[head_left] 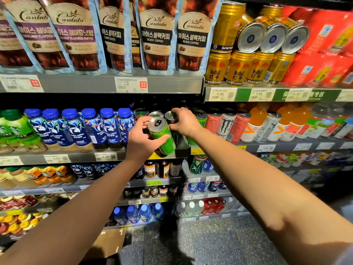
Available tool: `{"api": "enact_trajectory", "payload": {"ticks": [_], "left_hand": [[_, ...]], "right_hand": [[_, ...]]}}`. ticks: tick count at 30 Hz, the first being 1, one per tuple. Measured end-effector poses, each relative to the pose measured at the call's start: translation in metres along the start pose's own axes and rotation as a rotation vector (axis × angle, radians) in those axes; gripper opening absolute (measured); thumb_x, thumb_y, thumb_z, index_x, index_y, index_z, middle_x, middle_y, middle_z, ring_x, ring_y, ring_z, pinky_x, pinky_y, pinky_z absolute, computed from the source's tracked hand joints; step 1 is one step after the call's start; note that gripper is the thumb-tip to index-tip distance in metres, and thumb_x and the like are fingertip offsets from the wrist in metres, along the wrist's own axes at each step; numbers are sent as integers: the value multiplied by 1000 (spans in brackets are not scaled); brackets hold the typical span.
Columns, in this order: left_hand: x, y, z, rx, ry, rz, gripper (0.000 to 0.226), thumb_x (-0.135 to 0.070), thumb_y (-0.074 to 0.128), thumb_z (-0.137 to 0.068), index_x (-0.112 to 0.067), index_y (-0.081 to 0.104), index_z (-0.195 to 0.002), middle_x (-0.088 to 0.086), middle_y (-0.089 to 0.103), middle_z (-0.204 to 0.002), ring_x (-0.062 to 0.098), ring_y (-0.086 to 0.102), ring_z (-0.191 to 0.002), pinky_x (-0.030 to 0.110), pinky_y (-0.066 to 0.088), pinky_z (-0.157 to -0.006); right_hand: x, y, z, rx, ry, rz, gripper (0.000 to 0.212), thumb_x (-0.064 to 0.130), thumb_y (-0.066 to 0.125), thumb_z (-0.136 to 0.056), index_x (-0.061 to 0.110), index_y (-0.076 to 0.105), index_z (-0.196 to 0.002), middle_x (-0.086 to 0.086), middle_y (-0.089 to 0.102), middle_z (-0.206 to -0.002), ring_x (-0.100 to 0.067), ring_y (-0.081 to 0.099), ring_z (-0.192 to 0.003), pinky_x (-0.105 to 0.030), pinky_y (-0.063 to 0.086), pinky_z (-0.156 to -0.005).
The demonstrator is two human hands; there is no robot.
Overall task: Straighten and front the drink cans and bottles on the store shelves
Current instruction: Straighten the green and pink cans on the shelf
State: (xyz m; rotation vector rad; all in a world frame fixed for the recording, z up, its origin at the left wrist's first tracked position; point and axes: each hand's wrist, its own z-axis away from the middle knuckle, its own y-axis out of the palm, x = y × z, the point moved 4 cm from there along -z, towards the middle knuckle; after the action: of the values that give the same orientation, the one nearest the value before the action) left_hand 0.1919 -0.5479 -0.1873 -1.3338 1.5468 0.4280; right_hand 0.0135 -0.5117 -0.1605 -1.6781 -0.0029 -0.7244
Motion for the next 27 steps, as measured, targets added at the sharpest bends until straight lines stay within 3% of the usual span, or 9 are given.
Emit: {"api": "enact_trajectory", "payload": {"ticks": [5, 7, 8, 10, 18, 24, 27], "left_hand": [[3, 16, -5, 76, -46, 31, 65, -27, 92, -64, -21, 55, -117, -16, 61, -106, 6, 60, -102, 37, 57, -84], [-1, 24, -8, 107, -50, 34, 63, -24, 92, -65, -24, 55, -116, -21, 59, -104, 2, 59, -100, 31, 56, -86], [-4, 29, -10, 126, -42, 35, 62, -24, 92, -65, -27, 54, -115, -23, 59, -104, -1, 59, -98, 28, 55, -86], [-9, 37, -13, 163, -19, 35, 61, -27, 92, -65, -32, 54, -113, -25, 60, -104, -5, 59, -99, 27, 55, -88], [-19, 72, -38, 218, 21, -54, 63, -44, 91, -61, -36, 54, -110, -14, 65, -104, 11, 62, -102, 39, 54, -91], [-24, 85, -47, 185, 75, -232, 67, -52, 88, -61, -29, 59, -116, -6, 59, -107, 17, 47, -115, 32, 27, -97], [-25, 88, -50, 189, 83, -291, 66, -55, 87, -61, -28, 60, -115, -7, 59, -104, 17, 42, -116, 33, 24, -97]], "right_hand": [[-9, -6, 13, 10, 14, -55, 71, 13, 71, -84, 6, 38, -147, -17, 52, -142, -30, 53, -127, -36, 41, -107], [-15, -13, 23, -60, 25, -85, 54, 6, 59, -90, 7, 46, -142, -16, 58, -136, -27, 62, -105, -33, 46, -96], [-19, -16, 28, -104, 31, -105, 46, 4, 55, -91, 8, 52, -137, -16, 62, -130, -25, 63, -98, -32, 48, -91], [-27, -21, 37, -189, 45, -169, 37, 3, 51, -91, 8, 62, -126, -12, 67, -121, -24, 64, -102, -28, 47, -92], [-71, -34, 59, -271, 110, -286, 28, 0, 52, -86, 7, 68, -107, -8, 72, -101, -22, 65, -88, -29, 49, -83], [-93, -40, 67, -265, 137, -301, 25, 2, 51, -88, 9, 67, -106, -4, 69, -102, -15, 59, -86, -22, 41, -75], [-96, -39, 68, -247, 135, -313, 23, 4, 52, -89, 10, 66, -106, -2, 67, -102, -13, 57, -88, -22, 39, -77]]}}
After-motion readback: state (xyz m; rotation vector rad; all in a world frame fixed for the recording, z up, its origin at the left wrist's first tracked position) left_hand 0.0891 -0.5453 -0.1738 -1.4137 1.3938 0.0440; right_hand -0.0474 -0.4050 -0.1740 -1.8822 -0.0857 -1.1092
